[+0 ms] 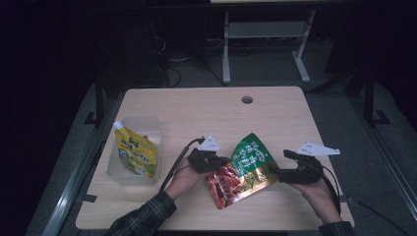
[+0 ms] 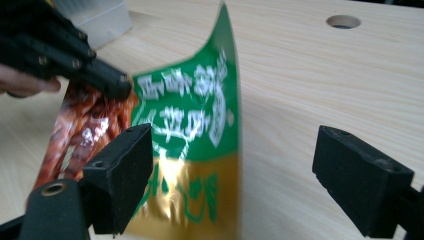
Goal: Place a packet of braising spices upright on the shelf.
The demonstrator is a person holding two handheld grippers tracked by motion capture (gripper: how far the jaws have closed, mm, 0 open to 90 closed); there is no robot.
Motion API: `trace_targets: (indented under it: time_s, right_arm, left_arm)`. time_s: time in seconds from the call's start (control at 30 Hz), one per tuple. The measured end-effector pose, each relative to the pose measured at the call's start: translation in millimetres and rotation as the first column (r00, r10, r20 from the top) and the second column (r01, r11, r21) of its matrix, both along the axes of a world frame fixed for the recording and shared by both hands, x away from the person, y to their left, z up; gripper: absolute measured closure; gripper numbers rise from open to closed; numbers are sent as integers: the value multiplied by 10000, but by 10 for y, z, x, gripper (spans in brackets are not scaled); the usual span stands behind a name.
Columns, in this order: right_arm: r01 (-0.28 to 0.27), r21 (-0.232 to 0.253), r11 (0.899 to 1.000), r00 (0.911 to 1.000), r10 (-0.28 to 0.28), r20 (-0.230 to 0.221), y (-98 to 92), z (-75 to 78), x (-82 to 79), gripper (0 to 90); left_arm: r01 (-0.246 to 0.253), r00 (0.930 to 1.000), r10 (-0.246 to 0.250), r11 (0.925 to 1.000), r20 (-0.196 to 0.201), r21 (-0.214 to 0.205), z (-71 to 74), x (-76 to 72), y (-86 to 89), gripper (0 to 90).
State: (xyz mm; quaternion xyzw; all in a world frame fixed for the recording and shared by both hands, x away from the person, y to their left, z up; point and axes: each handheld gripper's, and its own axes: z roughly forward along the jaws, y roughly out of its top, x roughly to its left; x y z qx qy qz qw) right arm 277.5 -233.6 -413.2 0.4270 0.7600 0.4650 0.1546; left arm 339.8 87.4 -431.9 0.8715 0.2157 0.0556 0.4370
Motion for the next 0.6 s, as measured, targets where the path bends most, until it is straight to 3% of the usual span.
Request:
trace_targets:
  time_s: [0.37, 0.6]
  right_arm:
    - [-882, 348, 9955, 9947, 899, -504, 122, -116, 41, 139]
    - [-1605, 1004, 9819, 9832, 1680, -709, 300, -208, 107, 164]
  left_arm:
    - [-342, 9984, 376, 9964, 431, -770, 280, 9, 277, 900]
    - [-508, 9968, 587, 9894, 544, -1362, 423, -20, 340, 900]
